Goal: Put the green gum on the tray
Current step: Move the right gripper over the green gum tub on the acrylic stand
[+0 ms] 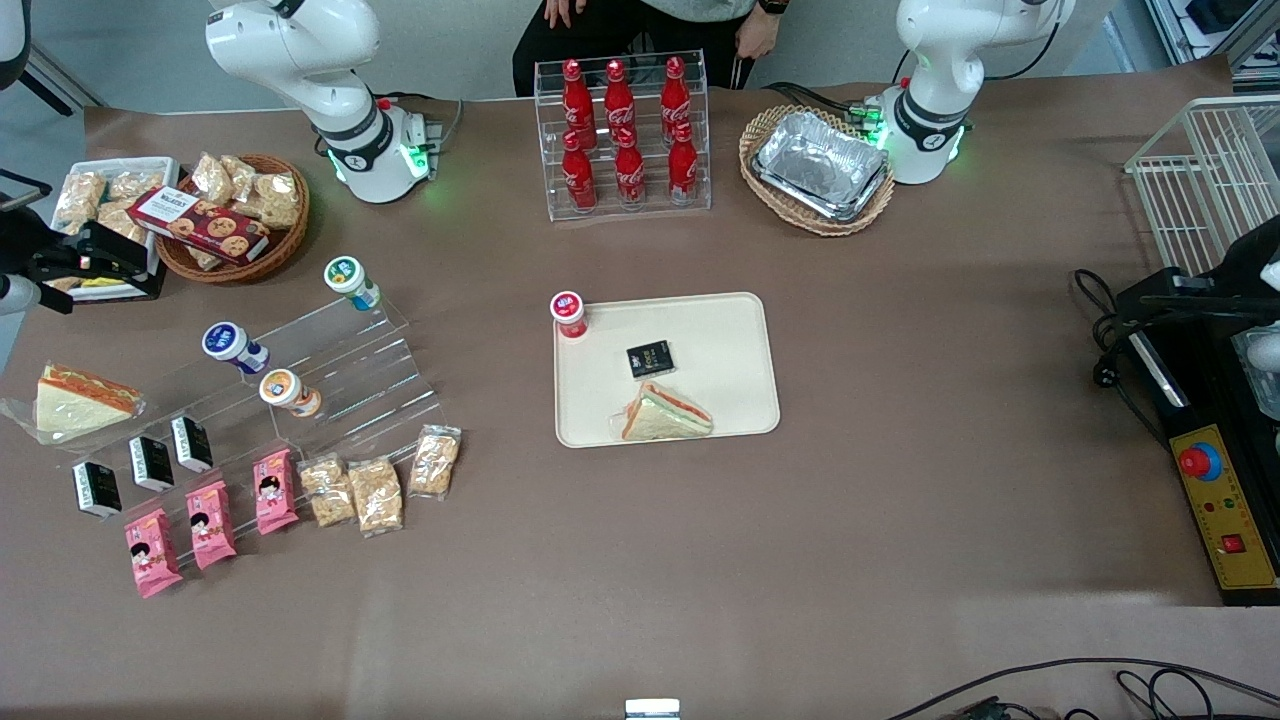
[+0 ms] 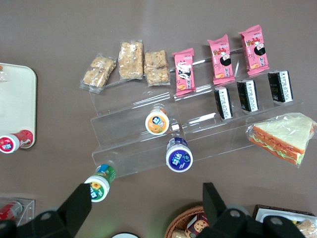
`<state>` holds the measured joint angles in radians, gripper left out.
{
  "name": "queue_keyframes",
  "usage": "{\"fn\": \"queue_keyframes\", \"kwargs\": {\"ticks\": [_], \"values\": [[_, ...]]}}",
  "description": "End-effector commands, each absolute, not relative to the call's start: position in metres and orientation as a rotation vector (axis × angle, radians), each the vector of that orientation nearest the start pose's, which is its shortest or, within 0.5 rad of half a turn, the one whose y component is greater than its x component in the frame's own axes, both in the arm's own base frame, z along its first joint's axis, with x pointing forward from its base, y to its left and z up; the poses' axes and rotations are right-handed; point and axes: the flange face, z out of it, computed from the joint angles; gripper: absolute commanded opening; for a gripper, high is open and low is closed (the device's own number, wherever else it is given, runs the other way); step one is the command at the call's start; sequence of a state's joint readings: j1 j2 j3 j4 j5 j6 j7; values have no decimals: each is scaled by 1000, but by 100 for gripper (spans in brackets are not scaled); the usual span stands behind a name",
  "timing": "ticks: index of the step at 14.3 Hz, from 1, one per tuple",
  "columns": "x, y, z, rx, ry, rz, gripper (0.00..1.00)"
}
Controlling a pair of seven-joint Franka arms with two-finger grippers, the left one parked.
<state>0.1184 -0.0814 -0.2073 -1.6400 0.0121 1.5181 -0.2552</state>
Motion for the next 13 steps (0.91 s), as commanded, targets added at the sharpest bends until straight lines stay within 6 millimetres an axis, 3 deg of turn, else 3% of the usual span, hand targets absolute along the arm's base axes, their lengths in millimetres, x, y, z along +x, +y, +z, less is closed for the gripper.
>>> {"fn": "queue_keyframes", "kwargs": {"ticks": [1,6,9,11,13], "values": [[514,-55,639,-3083,-241,57,100],[515,-55,639,-3085,-245,53,100],[509,-36,637,-3084,-274,60,100],[485,-6,634,-3096,-189,68,100],[443,27,625,-3114,-158,23,100]]}}
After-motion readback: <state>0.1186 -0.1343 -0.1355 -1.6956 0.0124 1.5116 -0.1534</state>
